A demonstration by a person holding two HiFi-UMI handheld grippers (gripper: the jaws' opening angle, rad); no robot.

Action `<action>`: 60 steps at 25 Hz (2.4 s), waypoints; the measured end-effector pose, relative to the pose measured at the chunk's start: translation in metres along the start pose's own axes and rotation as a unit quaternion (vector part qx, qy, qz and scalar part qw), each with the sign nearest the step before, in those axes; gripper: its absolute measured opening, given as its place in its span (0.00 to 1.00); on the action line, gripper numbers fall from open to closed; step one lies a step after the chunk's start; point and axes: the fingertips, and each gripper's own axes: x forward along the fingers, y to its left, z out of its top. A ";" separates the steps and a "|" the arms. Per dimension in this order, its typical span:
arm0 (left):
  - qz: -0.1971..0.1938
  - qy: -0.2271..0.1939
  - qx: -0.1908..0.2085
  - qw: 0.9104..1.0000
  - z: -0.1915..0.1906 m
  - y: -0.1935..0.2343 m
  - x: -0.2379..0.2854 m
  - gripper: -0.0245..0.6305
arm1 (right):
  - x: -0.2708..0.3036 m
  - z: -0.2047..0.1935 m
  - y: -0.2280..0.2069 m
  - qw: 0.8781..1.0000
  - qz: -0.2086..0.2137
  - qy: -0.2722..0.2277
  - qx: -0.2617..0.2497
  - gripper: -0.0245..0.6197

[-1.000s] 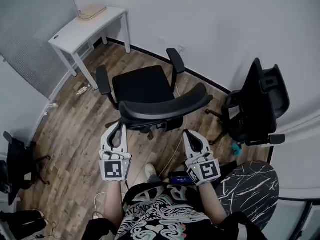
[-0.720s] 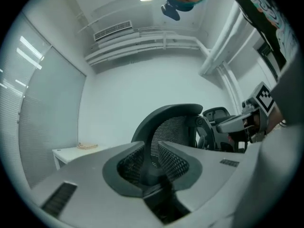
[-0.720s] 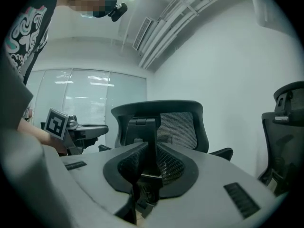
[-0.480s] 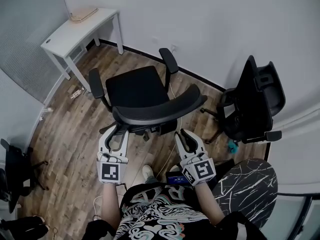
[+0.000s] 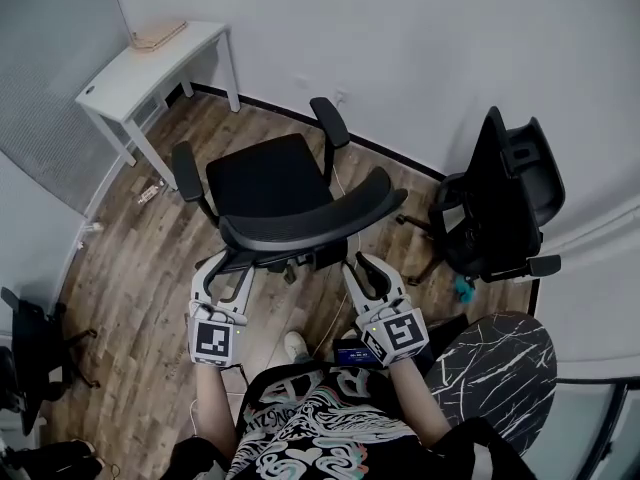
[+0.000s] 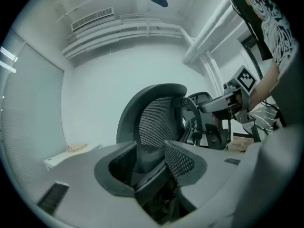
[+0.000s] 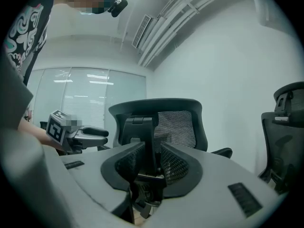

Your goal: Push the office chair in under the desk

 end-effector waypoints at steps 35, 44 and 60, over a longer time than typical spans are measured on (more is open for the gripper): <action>-0.119 0.199 0.271 0.934 -0.063 -0.026 0.014 0.41 | 0.025 -0.015 0.008 0.999 0.021 0.030 -0.024 0.21; -0.187 0.242 0.221 0.926 -0.061 -0.017 0.012 0.30 | 0.040 -0.007 0.010 0.999 0.023 0.024 -0.035 0.21; -0.237 0.257 0.246 0.904 -0.079 -0.028 0.025 0.28 | 0.053 -0.007 0.006 0.998 0.025 0.038 -0.038 0.13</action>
